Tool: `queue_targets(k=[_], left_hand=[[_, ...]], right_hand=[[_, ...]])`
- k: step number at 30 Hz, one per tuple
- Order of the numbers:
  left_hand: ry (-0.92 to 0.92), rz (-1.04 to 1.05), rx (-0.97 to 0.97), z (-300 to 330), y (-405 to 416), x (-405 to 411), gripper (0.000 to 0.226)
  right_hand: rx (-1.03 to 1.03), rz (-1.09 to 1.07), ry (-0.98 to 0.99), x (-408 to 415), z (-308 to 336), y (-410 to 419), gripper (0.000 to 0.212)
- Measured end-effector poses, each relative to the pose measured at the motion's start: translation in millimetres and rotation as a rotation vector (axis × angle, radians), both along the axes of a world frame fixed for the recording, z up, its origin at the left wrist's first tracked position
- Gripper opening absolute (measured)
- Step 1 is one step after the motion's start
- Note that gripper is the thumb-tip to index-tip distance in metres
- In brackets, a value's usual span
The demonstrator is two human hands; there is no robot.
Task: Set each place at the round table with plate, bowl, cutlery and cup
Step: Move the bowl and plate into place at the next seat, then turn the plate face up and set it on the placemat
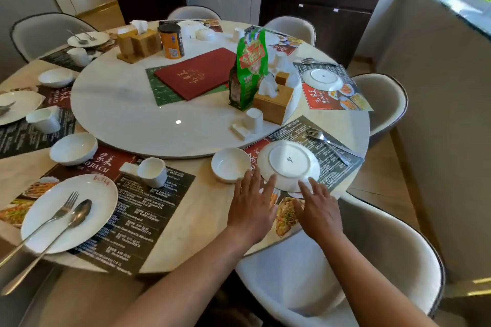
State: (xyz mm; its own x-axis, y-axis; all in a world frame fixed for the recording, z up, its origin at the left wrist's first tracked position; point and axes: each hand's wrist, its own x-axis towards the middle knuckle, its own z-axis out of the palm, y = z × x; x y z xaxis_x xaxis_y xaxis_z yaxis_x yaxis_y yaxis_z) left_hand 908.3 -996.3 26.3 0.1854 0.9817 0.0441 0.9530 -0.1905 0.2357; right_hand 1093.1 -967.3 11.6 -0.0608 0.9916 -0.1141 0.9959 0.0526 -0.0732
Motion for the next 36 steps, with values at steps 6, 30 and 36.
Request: queue_targets(k=[6,30,36], left_hand=[[-0.006,0.048,-0.114,-10,41,42,0.075],[-0.063,0.412,-0.380,-39,78,102,0.109],[-0.168,0.410,-0.369,-42,54,108,0.108]], right_hand=[[-0.002,0.045,0.070,27,-7,28,0.056],[-0.671,-0.486,0.946,79,-29,210,0.088],[-0.707,-0.464,1.033,83,10,173,0.050]])
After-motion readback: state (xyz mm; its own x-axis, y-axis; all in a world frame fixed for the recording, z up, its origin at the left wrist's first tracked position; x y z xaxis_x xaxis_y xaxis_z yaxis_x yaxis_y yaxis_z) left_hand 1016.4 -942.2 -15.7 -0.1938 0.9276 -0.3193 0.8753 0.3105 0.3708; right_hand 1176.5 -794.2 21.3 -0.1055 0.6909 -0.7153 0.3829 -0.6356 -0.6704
